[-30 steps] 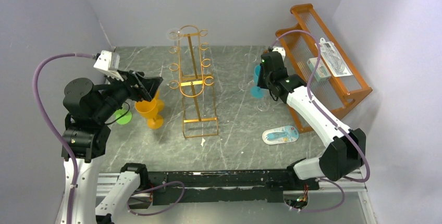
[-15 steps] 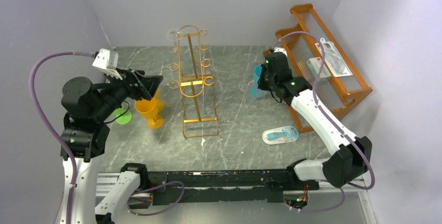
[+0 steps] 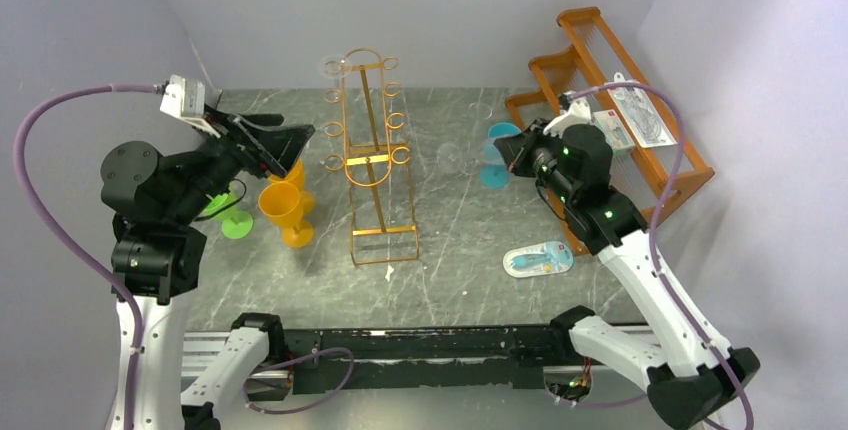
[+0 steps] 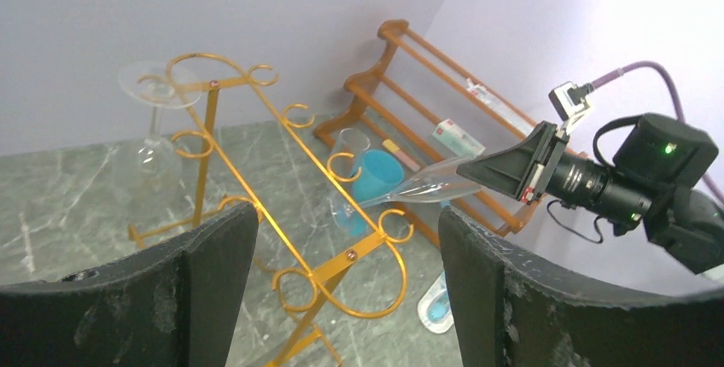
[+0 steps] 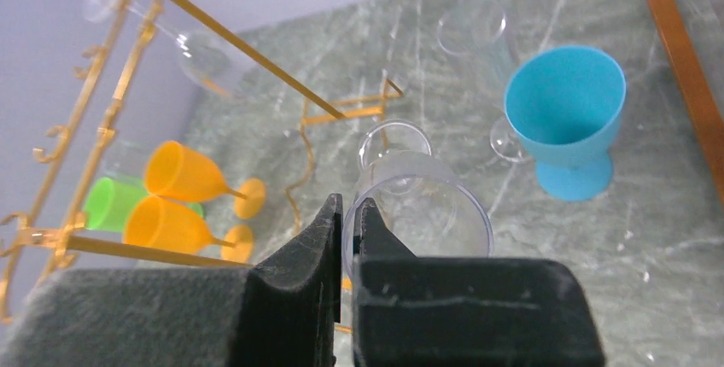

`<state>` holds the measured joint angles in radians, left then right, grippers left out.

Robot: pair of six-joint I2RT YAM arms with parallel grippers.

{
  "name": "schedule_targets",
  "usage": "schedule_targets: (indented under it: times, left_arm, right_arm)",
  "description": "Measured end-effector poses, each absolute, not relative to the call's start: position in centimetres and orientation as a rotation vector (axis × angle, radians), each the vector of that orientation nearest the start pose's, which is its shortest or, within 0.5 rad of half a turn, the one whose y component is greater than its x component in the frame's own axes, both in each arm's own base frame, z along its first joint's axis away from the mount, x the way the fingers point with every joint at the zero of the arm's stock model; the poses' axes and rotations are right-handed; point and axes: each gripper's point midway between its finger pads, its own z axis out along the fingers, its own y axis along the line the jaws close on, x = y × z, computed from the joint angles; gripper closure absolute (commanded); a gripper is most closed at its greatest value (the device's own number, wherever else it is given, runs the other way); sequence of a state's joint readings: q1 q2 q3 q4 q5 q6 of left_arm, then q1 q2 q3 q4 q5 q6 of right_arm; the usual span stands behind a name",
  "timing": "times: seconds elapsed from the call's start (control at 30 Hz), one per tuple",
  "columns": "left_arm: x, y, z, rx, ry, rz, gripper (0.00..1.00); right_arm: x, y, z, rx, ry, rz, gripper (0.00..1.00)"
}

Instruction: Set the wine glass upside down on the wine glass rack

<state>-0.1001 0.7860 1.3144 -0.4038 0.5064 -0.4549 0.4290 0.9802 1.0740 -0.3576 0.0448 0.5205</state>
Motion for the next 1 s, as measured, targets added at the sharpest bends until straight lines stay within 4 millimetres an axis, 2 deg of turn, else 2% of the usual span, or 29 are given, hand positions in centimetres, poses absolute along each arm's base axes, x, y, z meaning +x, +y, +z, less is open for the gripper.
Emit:
schedule_targets:
  times: [0.17,0.2,0.23,0.37,0.5,0.67,1.0]
  left_arm:
    - [23.0,-13.3,48.5,0.134,1.462,-0.916,0.18]
    - [23.3,-13.8,49.7,0.120,1.432,-0.984,0.18]
    - [23.3,-13.9,49.7,0.119,1.431,-0.986,0.18]
    - [24.1,-14.6,51.4,0.108,1.377,-1.079,0.16]
    - [25.0,-15.3,52.7,0.107,1.329,-1.162,0.07]
    - [26.3,-17.6,52.6,0.110,1.336,-1.254,0.06]
    - [25.4,-26.7,53.1,0.155,1.348,-1.452,0.04]
  right_arm:
    - [29.7,15.1,35.7,0.137,1.697,0.699,1.00]
    - [29.1,14.5,38.6,0.160,1.578,0.733,1.00]
    - [29.1,14.4,38.9,0.164,1.569,0.735,1.00]
    - [28.5,13.4,41.8,0.206,1.430,0.765,1.00]
    - [28.3,12.9,43.6,0.236,1.350,0.783,1.00]
    - [28.6,12.9,45.1,0.258,1.287,0.812,1.00]
    - [29.2,13.2,46.7,0.270,1.215,0.855,1.00]
